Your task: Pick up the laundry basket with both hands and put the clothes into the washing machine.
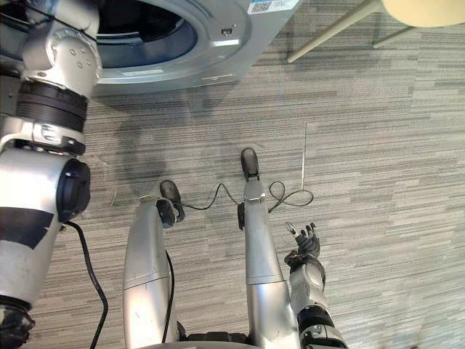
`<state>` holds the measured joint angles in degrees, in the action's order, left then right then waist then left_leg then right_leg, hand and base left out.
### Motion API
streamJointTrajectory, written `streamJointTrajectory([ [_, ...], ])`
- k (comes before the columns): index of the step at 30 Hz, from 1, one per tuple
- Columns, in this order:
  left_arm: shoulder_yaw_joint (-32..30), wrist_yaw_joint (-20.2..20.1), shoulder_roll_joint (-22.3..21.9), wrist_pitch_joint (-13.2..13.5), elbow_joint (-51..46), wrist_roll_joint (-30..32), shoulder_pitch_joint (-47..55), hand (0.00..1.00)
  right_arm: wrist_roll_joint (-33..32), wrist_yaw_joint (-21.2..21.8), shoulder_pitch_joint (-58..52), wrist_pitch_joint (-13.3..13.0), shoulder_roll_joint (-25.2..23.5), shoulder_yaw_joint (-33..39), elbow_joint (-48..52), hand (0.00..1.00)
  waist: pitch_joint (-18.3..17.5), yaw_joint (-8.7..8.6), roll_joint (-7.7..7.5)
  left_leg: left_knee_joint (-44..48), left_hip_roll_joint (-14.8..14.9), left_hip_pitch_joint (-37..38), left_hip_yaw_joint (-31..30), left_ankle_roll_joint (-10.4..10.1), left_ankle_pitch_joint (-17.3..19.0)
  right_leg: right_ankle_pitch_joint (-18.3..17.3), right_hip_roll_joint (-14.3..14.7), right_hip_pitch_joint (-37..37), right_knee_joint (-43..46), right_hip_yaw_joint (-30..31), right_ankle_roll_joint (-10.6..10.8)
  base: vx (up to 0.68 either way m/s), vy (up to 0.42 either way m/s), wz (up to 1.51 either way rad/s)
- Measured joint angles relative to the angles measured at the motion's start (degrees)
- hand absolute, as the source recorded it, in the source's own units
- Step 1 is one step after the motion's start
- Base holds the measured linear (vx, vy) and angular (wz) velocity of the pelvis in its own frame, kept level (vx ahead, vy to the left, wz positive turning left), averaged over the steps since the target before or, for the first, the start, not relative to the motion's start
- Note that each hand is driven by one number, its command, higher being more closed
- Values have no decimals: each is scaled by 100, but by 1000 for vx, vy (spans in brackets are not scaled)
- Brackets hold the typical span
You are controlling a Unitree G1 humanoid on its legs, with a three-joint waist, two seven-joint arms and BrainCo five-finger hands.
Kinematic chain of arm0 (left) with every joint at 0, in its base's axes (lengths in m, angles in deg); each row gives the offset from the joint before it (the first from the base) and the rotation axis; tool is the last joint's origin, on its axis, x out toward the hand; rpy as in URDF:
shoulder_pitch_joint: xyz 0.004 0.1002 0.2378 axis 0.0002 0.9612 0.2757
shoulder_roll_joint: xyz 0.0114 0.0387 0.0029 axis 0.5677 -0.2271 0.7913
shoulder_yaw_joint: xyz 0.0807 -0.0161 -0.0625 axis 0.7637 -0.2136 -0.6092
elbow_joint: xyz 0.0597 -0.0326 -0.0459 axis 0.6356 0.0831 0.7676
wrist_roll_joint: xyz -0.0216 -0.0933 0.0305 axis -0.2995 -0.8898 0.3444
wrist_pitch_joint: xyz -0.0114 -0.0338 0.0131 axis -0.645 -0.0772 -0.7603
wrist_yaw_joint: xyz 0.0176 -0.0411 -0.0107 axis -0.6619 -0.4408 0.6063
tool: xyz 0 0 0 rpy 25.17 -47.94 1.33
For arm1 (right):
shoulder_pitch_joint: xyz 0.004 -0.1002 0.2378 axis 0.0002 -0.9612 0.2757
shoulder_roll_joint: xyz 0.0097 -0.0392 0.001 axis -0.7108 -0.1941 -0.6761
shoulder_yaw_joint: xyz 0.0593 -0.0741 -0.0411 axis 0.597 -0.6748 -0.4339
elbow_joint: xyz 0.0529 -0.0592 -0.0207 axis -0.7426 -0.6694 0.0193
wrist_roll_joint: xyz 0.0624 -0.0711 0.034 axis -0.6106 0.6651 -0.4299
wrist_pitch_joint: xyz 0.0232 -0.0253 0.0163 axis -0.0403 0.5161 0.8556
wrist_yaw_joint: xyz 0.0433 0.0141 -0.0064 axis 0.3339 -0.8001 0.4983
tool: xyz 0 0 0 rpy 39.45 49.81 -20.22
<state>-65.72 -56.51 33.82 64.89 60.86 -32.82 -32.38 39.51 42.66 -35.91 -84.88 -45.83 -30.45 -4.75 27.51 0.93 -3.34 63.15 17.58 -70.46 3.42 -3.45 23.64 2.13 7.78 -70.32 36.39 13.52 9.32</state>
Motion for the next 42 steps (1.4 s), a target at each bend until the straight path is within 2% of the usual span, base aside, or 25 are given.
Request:
streamJointTrajectory([
  [1,-98,481,37,-78,-112,543,0,100,-16,-15,-25,-28,20,-4,-5,0,0,-8,0,-4,21,-52,-5,24,-13,58,5,-1,-109,-3,-13,-14,65,-16],
  [2,-179,672,37,-106,-179,789,0,100,-16,-22,-27,-33,21,-4,-8,0,1,-13,2,-4,28,-89,-15,34,-18,74,6,-7,-161,-8,-19,-7,61,-10],
  [4,-363,1242,23,-402,-427,1993,3,100,-14,-76,-35,-55,54,-30,-9,0,3,-13,5,3,29,-210,-45,72,-43,122,-2,-63,-242,-34,-12,7,55,-3],
  [5,-387,1347,25,-478,-450,2302,3,0,-14,-125,-37,-69,61,-44,-9,0,3,-10,5,9,29,-231,-57,72,-44,133,-3,-77,-243,-45,-2,31,54,1],
  [8,-203,1653,-10,-963,-561,3736,12,0,-18,-222,-45,-236,70,-147,-18,0,4,9,6,45,25,-330,-177,71,-45,143,-6,-108,-233,-155,13,43,40,5],
  [10,413,1608,-15,-1377,-555,4998,40,0,-33,-232,-45,-380,103,-180,-64,0,4,44,7,42,19,-347,-201,80,-51,140,-27,-107,-226,-211,12,44,32,7],
  [12,913,1086,-69,-1619,-444,6321,53,0,-91,-198,-44,-456,126,-196,-117,0,4,74,7,41,16,-353,-200,80,-51,140,-32,-107,-236,-211,12,38,32,0],
  [13,1058,955,-101,-1645,-360,6568,52,0,-121,-168,-44,-457,135,-217,-128,0,4,76,7,42,17,-353,-200,80,-51,140,-32,-106,-240,-211,12,33,30,-3],
  [14,1266,618,-187,-1753,-169,6935,52,0,-207,-106,-43,-455,165,-289,-141,0,4,79,7,42,25,-358,-196,81,-50,141,-28,-107,-254,-210,12,30,27,-5],
  [19,1362,-365,-391,-2012,437,7065,57,0,-469,110,-41,-397,185,-382,-181,0,5,38,8,36,73,-439,-230,80,-51,207,23,-135,-386,-217,-23,33,24,-8],
  [25,780,-471,-463,-2074,436,7000,56,0,-466,136,-43,-279,192,-368,-195,0,6,26,10,20,66,-498,-237,78,-52,213,8,-192,-380,-239,-25,30,18,0],
  [28,278,-468,-637,-2073,417,6647,71,0,-465,137,-53,-264,192,-336,-195,0,7,48,13,-26,40,-497,-250,70,-82,207,-13,-196,-372,-254,-31,41,19,7],
  [31,-440,-427,-1098,-1936,421,5485,245,0,-466,129,-116,-219,191,-221,-170,0,5,119,46,-82,1,-478,-287,55,-124,162,-52,-199,-302,-317,-82,37,7,17],
  [33,-850,-366,-1417,-1684,605,3914,486,0,-462,122,-176,-178,200,-113,-102,0,6,161,87,-144,-71,-432,-325,36,-179,80,-119,-207,-166,-389,-105,37,-2,30],
  [34,-918,-369,-1445,-1627,649,3424,557,0,-462,119,-175,-173,198,-108,-100,0,6,157,87,-148,-76,-414,-323,31,-181,60,-123,-207,-126,-391,-110,34,-9,15],
  [35,-1204,-465,-1447,-1404,767,1968,683,0,-461,109,-175,-145,191,-88,-89,0,7,152,89,-158,-78,-359,-292,25,-185,34,-121,-207,-60,-371,-121,24,-8,5],
  [36,-1382,-494,-1445,-1333,798,1437,710,0,-459,109,-175,-136,179,-60,-87,0,6,151,90,-165,-75,-337,-280,18,-188,33,-113,-207,-48,-356,-123,0,0,0],
  [37,-1591,-580,-1406,-1140,809,630,757,0,-460,100,-175,-132,164,-31,-85,0,5,146,91,-176,-67,-309,-263,3,-197,33,-99,-206,-42,-334,-124,15,-8,-4],
  [38,-1767,-695,-1312,-857,809,-508,822,0,-460,89,-176,-127,155,-18,-83,0,5,141,91,-204,-60,-276,-241,-21,-211,35,-85,-206,-41,-303,-127,22,-17,-6],
  [39,-1919,-782,-1185,-678,798,-1148,904,0,-458,49,-175,-101,156,-18,-76,0,5,139,93,-219,-51,-255,-237,-40,-222,42,-63,-206,-40,-286,-136,18,-15,-6],
  [41,-2079,-922,-1011,-518,700,-1382,1161,0,-452,-9,-176,-105,156,-20,-50,0,4,127,93,-215,-10,-224,-233,-47,-225,55,-18,-188,-32,-273,-155,21,-18,-8],
  [42,-2147,-978,-965,-483,680,-1296,1319,0,-446,-9,-179,-105,157,-25,-54,0,4,139,93,-206,31,-203,-223,-49,-224,62,6,-171,-29,-269,-166,42,-27,-5],
])
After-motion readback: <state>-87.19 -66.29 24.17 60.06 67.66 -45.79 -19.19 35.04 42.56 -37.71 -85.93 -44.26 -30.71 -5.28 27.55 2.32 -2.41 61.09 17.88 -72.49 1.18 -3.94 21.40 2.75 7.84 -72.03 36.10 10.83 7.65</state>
